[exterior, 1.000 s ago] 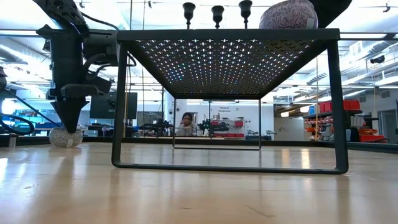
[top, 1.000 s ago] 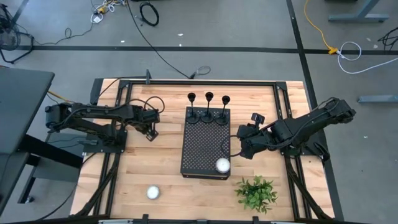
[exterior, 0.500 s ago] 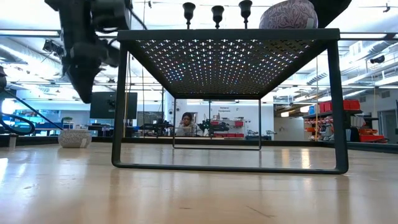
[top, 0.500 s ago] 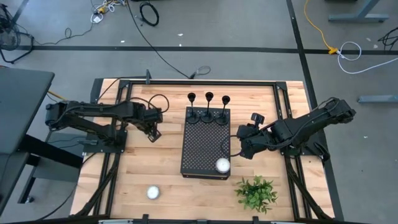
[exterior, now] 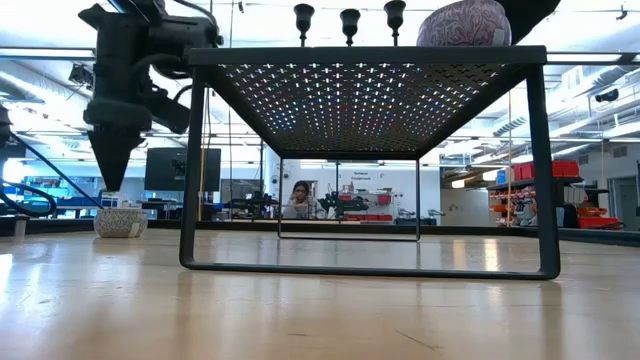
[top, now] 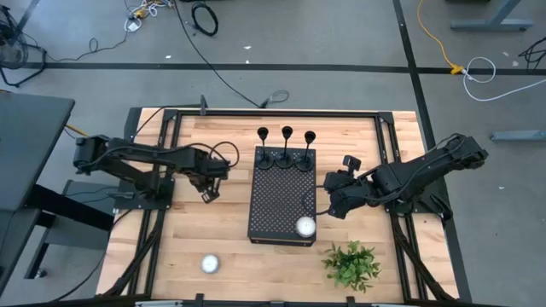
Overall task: Pick & Place candle stick holders
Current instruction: Put the blue scented candle on the shelf
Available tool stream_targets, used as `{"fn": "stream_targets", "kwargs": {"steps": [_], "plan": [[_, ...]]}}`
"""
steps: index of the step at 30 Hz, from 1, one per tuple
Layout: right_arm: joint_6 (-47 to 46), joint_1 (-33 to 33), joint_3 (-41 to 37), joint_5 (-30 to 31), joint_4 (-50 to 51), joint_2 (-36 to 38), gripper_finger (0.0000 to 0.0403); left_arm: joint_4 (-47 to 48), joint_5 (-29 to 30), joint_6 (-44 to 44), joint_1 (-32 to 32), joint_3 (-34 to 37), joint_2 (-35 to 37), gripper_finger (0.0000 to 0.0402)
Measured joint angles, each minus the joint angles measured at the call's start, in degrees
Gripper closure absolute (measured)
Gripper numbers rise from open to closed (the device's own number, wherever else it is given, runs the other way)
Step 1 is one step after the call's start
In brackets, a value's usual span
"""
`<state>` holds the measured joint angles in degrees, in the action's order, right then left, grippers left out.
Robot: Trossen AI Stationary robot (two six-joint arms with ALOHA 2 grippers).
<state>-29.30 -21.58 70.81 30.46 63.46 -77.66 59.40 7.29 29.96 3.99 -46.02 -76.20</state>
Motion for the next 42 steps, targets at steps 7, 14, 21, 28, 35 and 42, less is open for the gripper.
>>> {"fn": "stream_targets", "kwargs": {"steps": [7, 14, 21, 28, 35, 42], "plan": [[0.0, 0.0, -1.7, -1.2, -0.6, 0.0, 0.0289, 0.4, 3.0, -2.2, 0.1, 0.1, -4.5, 0.0278], [-0.2, 0.0, -2.8, -2.0, -0.8, 0.0, 0.0289, -1.3, 4.2, -2.4, 1.2, 0.1, -5.6, 0.0237], [0.0, 0.0, -2.8, -2.9, -1.2, 0.0, 0.0289, -2.1, 4.3, -2.2, 2.7, 0.0, -5.9, 0.0234], [0.0, 0.0, -2.8, -3.0, -1.4, 0.0, 0.0289, -5.1, 2.7, -3.8, 2.7, 1.9, -5.9, 0.0252], [0.0, 0.0, -2.8, -3.0, -1.8, 0.0, 0.0289, -6.3, 3.2, -2.6, 2.7, 4.1, -5.9, 0.0257], [0.0, 0.0, -2.8, -3.0, -2.4, 0.0, 0.0289, -8.4, 2.0, -2.6, 2.7, 5.2, -5.9, 0.0270]]}}
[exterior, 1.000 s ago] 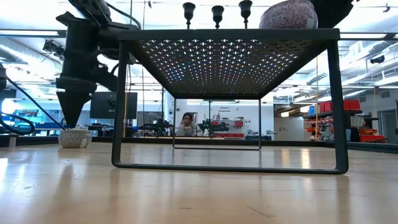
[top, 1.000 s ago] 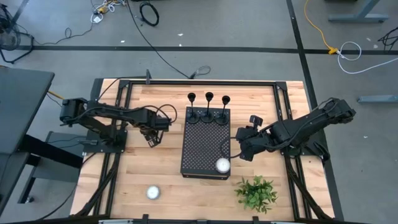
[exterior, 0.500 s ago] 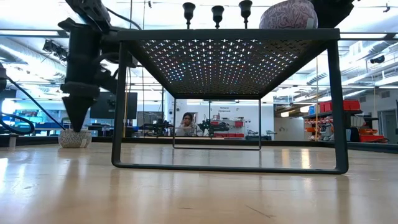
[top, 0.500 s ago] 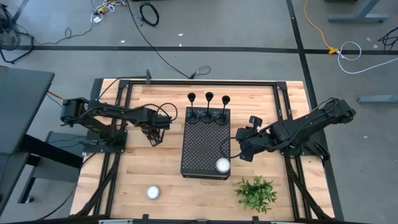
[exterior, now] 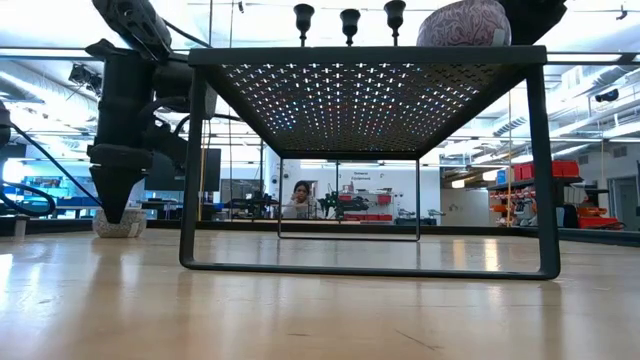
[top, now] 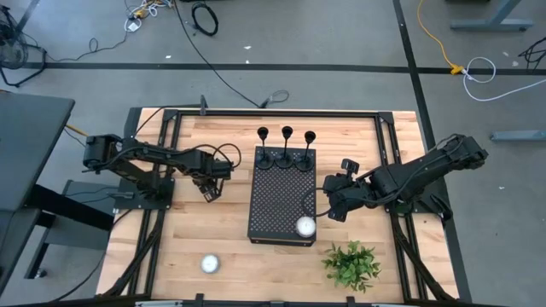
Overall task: Pick & Place candle stick holders
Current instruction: Put the blue scented candle on the shelf
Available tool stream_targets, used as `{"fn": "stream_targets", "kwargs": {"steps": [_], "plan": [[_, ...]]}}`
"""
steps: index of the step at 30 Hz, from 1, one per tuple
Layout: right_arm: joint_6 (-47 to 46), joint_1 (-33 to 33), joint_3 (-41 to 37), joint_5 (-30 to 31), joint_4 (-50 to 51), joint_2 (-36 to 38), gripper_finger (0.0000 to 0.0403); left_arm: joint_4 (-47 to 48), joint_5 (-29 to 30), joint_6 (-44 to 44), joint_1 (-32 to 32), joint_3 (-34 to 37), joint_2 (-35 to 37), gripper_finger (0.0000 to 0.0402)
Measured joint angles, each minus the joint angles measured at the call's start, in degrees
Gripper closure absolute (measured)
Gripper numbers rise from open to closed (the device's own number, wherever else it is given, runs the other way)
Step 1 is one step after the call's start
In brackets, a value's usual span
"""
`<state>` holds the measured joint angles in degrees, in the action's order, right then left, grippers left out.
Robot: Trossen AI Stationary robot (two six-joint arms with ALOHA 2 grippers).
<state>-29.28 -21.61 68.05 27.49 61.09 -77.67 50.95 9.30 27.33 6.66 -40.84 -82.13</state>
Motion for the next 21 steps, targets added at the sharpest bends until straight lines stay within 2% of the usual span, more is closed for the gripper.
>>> {"fn": "stream_targets", "kwargs": {"steps": [9, 18, 21], "plan": [[1.5, 0.0, 0.0, 0.0, -1.8, 0.0, 0.0289, 0.0, 0.1, -1.0, 0.0, 0.0, 0.0, 0.0347], [2.1, 0.0, 0.0, 0.0, -1.9, 0.0, 0.0289, 2.9, 0.8, -2.7, 0.0, -3.7, 0.1, 0.0395], [2.1, 0.0, 0.0, 0.0, -1.9, 0.0, 0.0289, 6.2, 0.7, -3.0, 0.0, -6.4, 0.1, 0.0398]]}}
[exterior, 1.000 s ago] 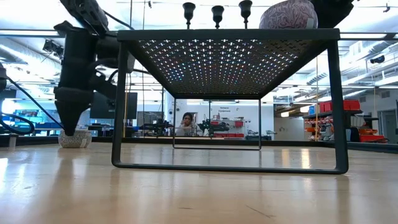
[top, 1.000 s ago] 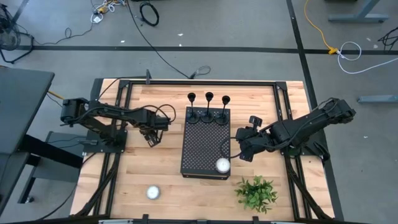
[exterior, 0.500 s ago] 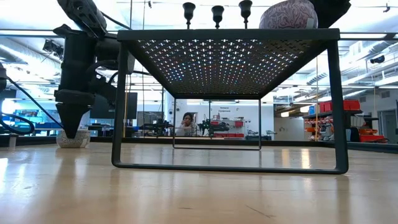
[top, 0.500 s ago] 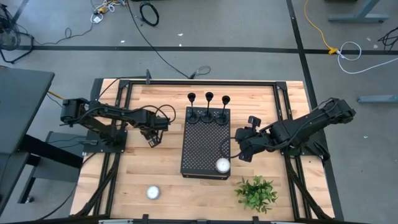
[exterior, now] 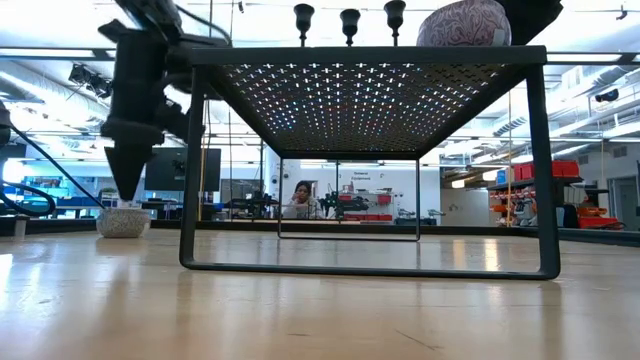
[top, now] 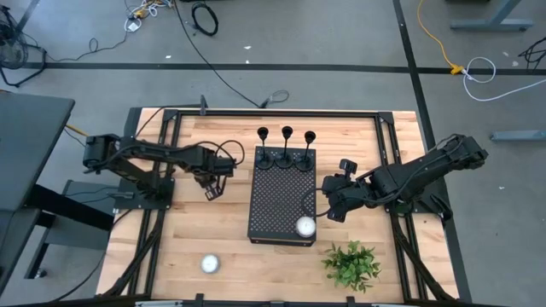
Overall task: Pick & Place candle stick holders
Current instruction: Put the blue scented candle on the shelf
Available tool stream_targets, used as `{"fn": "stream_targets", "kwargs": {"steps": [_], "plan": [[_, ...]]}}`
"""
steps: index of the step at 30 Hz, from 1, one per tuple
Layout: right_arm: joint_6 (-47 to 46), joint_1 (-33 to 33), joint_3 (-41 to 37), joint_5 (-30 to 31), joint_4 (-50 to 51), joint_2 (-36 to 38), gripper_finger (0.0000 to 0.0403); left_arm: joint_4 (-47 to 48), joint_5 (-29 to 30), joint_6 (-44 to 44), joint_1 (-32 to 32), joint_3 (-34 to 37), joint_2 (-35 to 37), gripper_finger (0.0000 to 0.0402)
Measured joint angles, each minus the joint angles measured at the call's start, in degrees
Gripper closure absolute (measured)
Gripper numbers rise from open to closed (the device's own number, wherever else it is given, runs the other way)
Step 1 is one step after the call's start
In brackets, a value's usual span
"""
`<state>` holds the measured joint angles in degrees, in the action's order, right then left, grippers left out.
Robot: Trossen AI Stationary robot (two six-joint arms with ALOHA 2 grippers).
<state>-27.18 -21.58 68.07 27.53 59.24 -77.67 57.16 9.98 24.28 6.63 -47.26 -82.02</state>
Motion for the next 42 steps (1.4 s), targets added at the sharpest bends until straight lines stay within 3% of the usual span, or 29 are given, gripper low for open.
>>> {"fn": "stream_targets", "kwargs": {"steps": [9, 22, 29, 32, 42], "plan": [[-0.4, 0.0, 0.0, 0.0, 0.0, 0.0, 0.0289, 3.1, 0.0, 0.2, 0.0, -3.8, 0.0, 0.0394], [-0.4, 0.0, 0.0, 0.0, 0.0, 0.0, 0.0289, 3.9, -1.9, 14.2, 0.0, -3.8, -0.1, 0.0279], [-0.4, 0.0, 0.0, -0.1, 0.0, 0.0, 0.0289, 4.9, -3.0, 18.4, 0.0, -3.8, -0.1, 0.0244], [-0.4, 0.0, 0.0, -0.1, 0.0, 0.0, 0.0289, 4.9, -3.2, 20.6, 0.0, -3.8, -0.1, 0.0237], [-0.4, 0.0, 0.0, -0.1, 0.0, 0.0, 0.0289, 2.9, -2.2, 15.9, 0.4, -0.1, -0.1, 0.0249]]}}
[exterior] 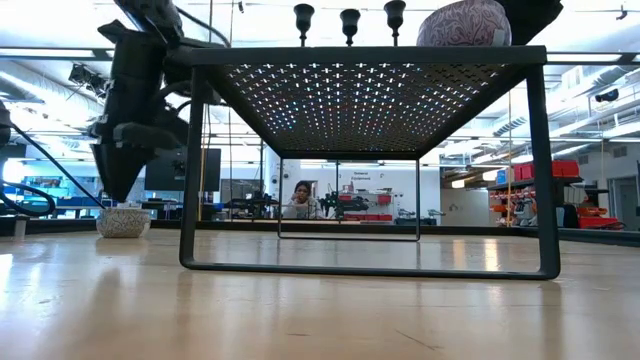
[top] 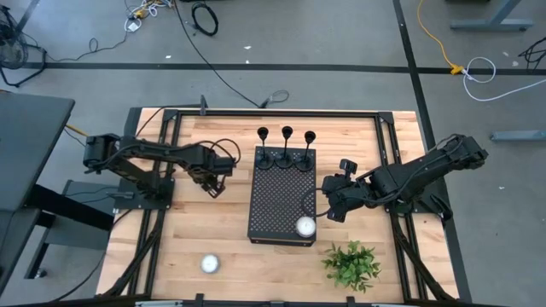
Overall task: Pick & Place candle stick holders
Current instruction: Put the blue scented candle on the shelf
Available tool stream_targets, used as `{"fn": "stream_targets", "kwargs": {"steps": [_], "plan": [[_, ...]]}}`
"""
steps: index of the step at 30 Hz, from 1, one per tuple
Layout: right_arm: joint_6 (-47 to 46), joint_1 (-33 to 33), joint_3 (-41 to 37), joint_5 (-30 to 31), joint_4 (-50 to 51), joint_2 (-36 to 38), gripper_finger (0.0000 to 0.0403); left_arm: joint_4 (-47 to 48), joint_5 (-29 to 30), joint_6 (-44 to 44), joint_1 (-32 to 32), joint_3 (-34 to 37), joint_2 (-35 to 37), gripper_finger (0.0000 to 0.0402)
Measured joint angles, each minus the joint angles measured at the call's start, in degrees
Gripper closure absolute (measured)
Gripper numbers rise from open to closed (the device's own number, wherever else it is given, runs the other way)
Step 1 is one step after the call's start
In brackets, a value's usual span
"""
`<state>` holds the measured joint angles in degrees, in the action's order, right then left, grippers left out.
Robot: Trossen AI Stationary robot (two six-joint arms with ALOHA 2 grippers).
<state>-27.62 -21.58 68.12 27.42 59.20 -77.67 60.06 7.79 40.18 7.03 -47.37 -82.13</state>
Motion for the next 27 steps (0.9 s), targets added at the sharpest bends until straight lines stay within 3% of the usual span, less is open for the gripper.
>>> {"fn": "stream_targets", "kwargs": {"steps": [7, 12, 20, 27], "plan": [[0.2, 0.0, 0.0, 0.0, 0.0, 0.0, 0.0289, -3.2, 0.1, 0.7, 0.9, 3.0, 0.0, 0.0261], [0.1, 0.0, 0.0, 0.0, -0.1, 0.0, 0.0289, -8.2, -0.3, -4.9, 0.9, 4.6, 0.0, 0.0269], [0.1, 0.0, 0.0, 0.1, -0.1, 0.0, 0.0289, -7.9, -0.4, -7.0, 0.9, 4.6, 0.0, 0.0283], [0.1, 0.0, 0.0, 0.1, -0.1, 0.0, 0.0289, -7.7, 0.0, -7.9, 0.9, 4.6, 0.0, 0.0334]]}}
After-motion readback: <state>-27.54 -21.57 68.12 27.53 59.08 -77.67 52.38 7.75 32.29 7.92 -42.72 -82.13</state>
